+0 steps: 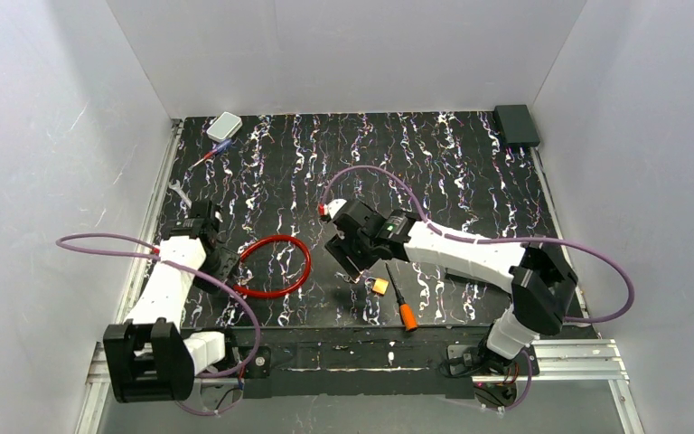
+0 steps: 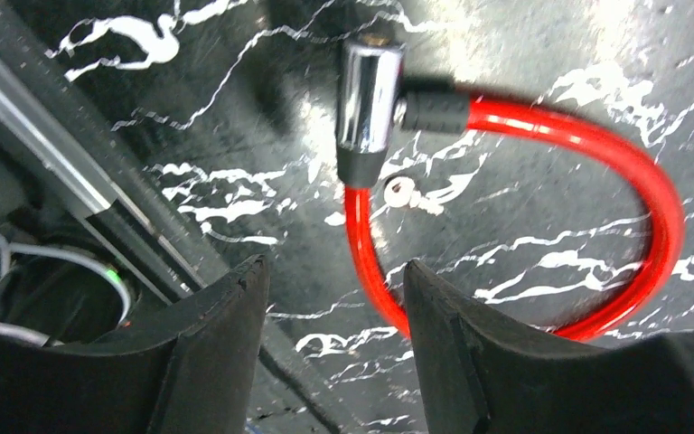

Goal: Unlock with the key

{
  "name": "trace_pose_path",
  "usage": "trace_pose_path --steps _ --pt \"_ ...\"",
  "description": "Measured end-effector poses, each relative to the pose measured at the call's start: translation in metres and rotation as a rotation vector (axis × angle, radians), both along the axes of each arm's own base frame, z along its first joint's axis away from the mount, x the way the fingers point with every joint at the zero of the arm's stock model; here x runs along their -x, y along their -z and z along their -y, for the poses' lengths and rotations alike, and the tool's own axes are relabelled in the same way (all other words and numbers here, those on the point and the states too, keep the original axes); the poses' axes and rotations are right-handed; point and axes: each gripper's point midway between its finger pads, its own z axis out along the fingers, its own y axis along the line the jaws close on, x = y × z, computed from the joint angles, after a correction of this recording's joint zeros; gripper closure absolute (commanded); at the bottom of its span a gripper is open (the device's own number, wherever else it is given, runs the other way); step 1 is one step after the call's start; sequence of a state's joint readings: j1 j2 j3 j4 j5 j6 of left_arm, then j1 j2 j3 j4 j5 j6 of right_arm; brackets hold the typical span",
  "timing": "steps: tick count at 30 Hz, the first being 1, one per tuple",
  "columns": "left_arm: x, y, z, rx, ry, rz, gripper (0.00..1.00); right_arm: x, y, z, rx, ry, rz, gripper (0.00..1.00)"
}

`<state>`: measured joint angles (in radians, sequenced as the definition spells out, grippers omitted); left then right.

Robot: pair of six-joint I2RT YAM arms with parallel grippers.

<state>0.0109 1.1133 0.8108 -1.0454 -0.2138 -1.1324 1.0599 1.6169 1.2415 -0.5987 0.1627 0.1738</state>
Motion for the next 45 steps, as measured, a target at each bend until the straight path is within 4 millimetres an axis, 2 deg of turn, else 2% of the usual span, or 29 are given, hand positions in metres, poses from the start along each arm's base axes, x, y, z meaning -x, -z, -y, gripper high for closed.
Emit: trace_pose_path --steps 9,14,20,22,23,24,28,34,37,39,42,45 --pt "-0.029 0.032 -0.009 -0.014 0.038 -0.003 0.47 0.008 0.001 0.027 0.059 0.026 0.001 0.28" --pt "-0.041 0.046 -0.012 -0.025 0.066 -0.004 0.51 0.01 -0.006 0.034 0.062 0.033 0.007 0.28" --pt "-0.036 0.063 -0.016 -0.035 0.066 -0.094 0.54 0.011 -0.01 0.038 0.063 0.042 0.009 0.28" --pt "-0.037 0.063 -0.016 -0.036 0.064 -0.111 0.54 0.011 -0.01 0.038 0.062 0.047 0.008 0.28" --pt "-0.037 0.063 -0.016 -0.036 0.065 -0.119 0.56 0.011 -0.01 0.038 0.061 0.05 0.007 0.28" --pt "-0.037 0.063 -0.016 -0.034 0.067 -0.128 0.64 0.012 -0.01 0.038 0.06 0.052 0.006 0.28" --pt "-0.038 0.064 -0.018 -0.039 0.079 -0.135 0.98 0.012 -0.01 0.039 0.061 0.056 0.004 0.28" --pt "-0.038 0.062 -0.023 -0.064 0.117 -0.14 1.0 0.014 -0.007 0.042 0.073 0.055 -0.002 0.28" --pt "-0.041 0.052 -0.03 -0.106 0.131 -0.125 1.0 0.013 -0.007 0.042 0.075 0.051 0.0 0.28" --pt "-0.05 0.036 -0.037 -0.143 0.151 -0.081 1.0 0.013 -0.009 0.042 0.075 0.048 0.005 0.28" --pt "-0.079 0.001 -0.047 -0.207 0.202 0.018 1.0 0.009 -0.016 0.039 0.07 0.039 0.021 0.28" --pt "-0.112 -0.038 -0.055 -0.279 0.26 0.124 1.0 0.001 -0.035 0.028 0.032 0.033 0.059 0.28"
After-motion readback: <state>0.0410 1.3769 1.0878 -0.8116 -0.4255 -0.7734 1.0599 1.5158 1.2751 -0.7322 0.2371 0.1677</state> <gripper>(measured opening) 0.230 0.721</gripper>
